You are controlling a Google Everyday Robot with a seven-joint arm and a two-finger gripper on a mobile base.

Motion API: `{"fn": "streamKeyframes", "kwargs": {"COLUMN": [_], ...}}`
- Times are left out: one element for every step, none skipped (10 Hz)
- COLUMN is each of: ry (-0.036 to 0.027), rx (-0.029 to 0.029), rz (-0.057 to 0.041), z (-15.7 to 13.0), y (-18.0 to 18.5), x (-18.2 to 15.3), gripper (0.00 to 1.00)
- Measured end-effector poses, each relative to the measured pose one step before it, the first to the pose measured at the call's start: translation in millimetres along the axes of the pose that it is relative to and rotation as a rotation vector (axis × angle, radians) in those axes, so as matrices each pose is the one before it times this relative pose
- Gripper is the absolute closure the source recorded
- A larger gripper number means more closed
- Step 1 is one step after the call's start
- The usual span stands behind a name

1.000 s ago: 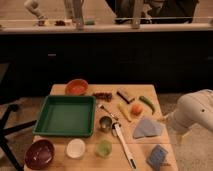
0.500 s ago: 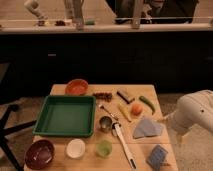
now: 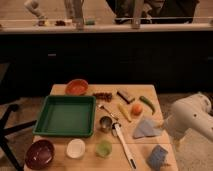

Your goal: Wipe table surface with sponge

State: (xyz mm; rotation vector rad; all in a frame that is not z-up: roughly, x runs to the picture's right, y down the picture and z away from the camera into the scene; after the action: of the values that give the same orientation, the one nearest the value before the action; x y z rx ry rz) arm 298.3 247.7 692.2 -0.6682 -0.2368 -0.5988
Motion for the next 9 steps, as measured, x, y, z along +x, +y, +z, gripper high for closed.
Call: {"fn": "streamKeyframes", "kwargs": {"ry": [-0.00607, -0.00193, -0.00418, -0.00283, -0.00585, 0.00041, -0.00350, -0.00751, -0.01344], "rx": [-0.00253, 0.00719, 0.01472, 0.02414, 0.01743, 0.00649, -0.00180, -0.00796, -0.01509], "rz": [-0.02474, -0.02121, -0.01664, -0.00676, -0.01023, -0.01057, -0.00624, -0.01026, -0.01559], "z": [6.30, 4.11, 3.46, 3.10, 7.19, 10.83, 10.61, 11.82, 14.31], "y": [2.89, 3.44, 6.27, 6.69, 4.21, 3.81, 3.64, 2.15, 0.50], "x": [-7.87, -5.08, -6.21, -4.24, -5.22, -2.25, -1.59, -1.70, -1.97], "gripper": [0.20, 0.20, 0.20, 0.20, 0.20, 0.20, 0.20, 0.20, 0.20]}}
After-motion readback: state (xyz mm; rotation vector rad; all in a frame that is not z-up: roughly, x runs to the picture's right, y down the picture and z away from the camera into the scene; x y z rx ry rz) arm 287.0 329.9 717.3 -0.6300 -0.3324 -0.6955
